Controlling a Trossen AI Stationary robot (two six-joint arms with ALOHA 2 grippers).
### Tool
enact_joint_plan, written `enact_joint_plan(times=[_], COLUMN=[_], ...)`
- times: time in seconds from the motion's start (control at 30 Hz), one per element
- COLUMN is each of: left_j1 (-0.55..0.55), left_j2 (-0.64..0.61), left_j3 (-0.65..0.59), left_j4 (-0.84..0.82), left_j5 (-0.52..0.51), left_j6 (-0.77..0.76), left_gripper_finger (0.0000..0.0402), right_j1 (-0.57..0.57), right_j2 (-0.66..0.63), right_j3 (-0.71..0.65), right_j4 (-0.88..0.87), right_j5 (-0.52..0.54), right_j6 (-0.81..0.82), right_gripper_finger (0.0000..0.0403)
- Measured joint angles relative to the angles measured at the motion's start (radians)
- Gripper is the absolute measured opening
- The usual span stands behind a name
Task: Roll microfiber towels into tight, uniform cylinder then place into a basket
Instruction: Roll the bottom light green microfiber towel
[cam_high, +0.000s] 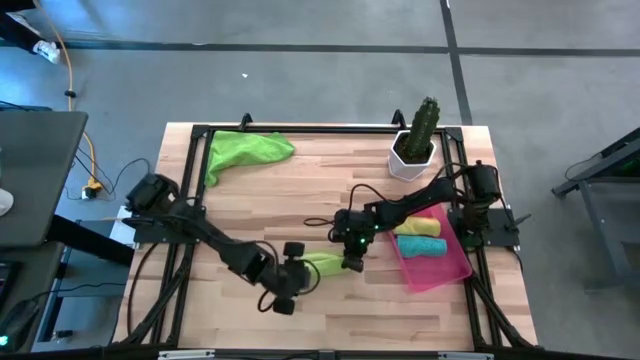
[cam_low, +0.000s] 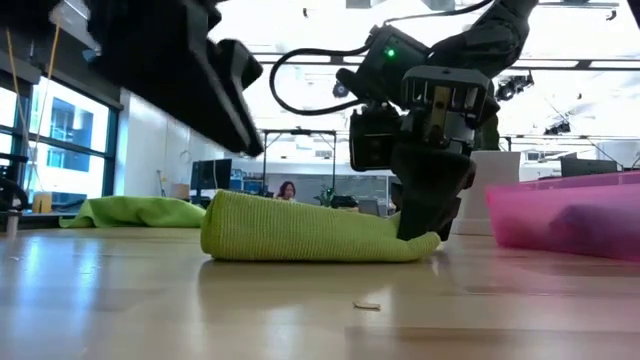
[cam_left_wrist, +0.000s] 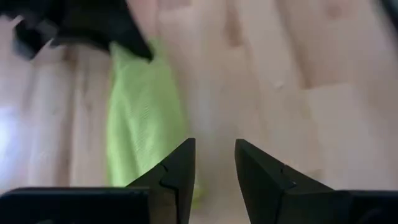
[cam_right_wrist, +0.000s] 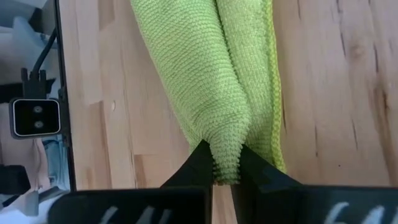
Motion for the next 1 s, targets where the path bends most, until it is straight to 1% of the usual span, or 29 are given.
enact_joint_plan(times=[0.1,0.27,0.37,0.53,0.6,0.87,1.0], left_j1=[-0.007,0.011,0.019,0.03,0.036,0.054,0.054], left_j2=[0.017,0.075,0.108,0.147,0.15,0.148,0.152], left_j3=[0.0,0.0,0.001,0.004,0.005,0.003,0.001], left_j4=[-0.035,-0.044,-0.053,-0.064,-0.066,-0.049,-0.011], left_j5=[-0.059,-0.051,-0.042,-0.081,-0.074,0.005,-0.031], left_j6=[-0.015,-0.053,-0.048,-0.012,-0.012,-0.028,-0.127], left_gripper_finger=[0.0104,0.0104,0.0104,0.0104,0.0104,0.0104,0.0101], right_j1=[0.0,0.0,0.0,0.0,0.001,0.001,0.001], right_j2=[0.0,-0.001,-0.001,-0.001,-0.001,-0.001,-0.001], right_j3=[0.0,0.0,0.001,0.002,0.002,0.002,0.002], right_j4=[0.002,0.002,0.004,0.007,0.007,0.006,0.006], right_j5=[0.003,0.003,0.003,0.004,0.004,0.004,0.006], right_j6=[0.001,0.001,0.001,0.0,-0.002,-0.009,-0.009], right_gripper_finger=[0.001,0.0012,0.0012,0.0012,0.0012,0.0012,0.0012])
